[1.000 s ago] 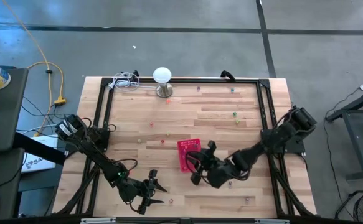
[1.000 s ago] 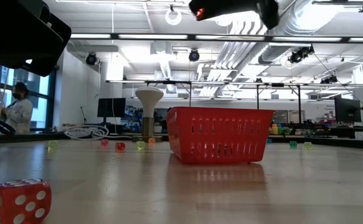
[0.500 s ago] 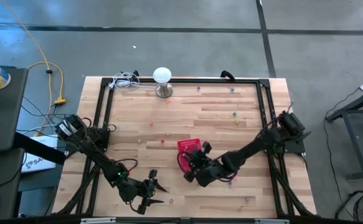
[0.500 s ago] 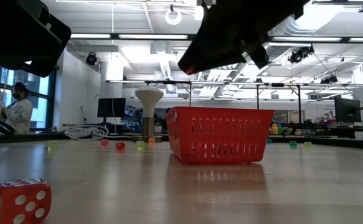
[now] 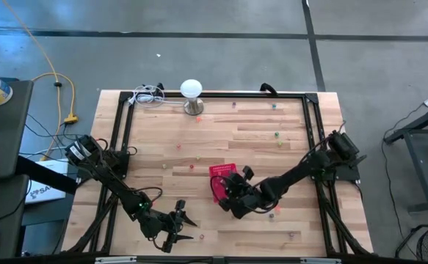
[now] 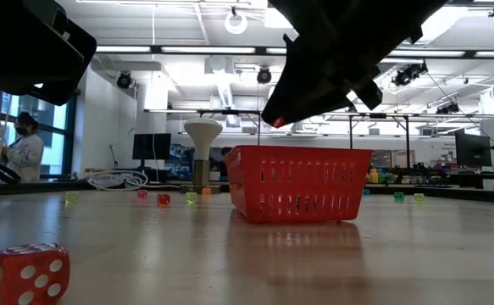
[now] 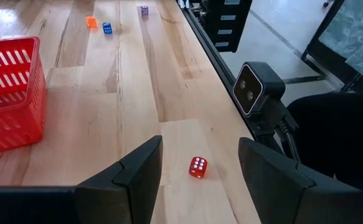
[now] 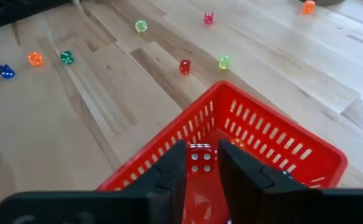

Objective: Pick & Place Dice
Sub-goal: Put the red die into the red basket

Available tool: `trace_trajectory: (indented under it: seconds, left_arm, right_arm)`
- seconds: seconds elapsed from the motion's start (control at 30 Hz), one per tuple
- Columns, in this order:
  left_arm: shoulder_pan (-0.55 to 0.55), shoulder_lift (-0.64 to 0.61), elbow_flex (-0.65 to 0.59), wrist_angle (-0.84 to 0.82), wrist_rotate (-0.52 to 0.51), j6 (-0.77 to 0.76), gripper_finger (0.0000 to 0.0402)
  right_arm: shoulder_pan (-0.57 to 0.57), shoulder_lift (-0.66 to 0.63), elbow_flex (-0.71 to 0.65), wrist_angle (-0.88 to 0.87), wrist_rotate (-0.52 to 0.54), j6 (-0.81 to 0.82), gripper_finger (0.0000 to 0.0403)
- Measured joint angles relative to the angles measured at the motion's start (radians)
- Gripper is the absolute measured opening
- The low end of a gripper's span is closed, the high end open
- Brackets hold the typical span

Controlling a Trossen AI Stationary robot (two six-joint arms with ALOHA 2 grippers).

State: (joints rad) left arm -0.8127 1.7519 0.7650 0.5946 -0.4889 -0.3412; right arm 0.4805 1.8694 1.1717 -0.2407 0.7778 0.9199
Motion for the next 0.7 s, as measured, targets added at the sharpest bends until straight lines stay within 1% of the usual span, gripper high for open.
trace_trajectory:
  seconds: [0.2, 0.53, 0.7]
  left_arm:
    - [0.0, 0.0, 0.0, 0.0, 0.0, 0.0, 0.0204]
    - [0.0, 0.0, 0.0, 0.0, -0.001, -0.008, 0.0204]
    - [0.0, 0.0, 0.0, 0.0, -0.004, -0.009, 0.0204]
  right_arm:
    - [0.001, 0.0, 0.0, 0.0, -0.017, 0.0, 0.0122]
    - [0.001, 0.0, 0.0, -0.007, -0.027, 0.002, 0.0222]
    - [0.002, 0.0, 0.0, -0.007, -0.036, 0.001, 0.0252]
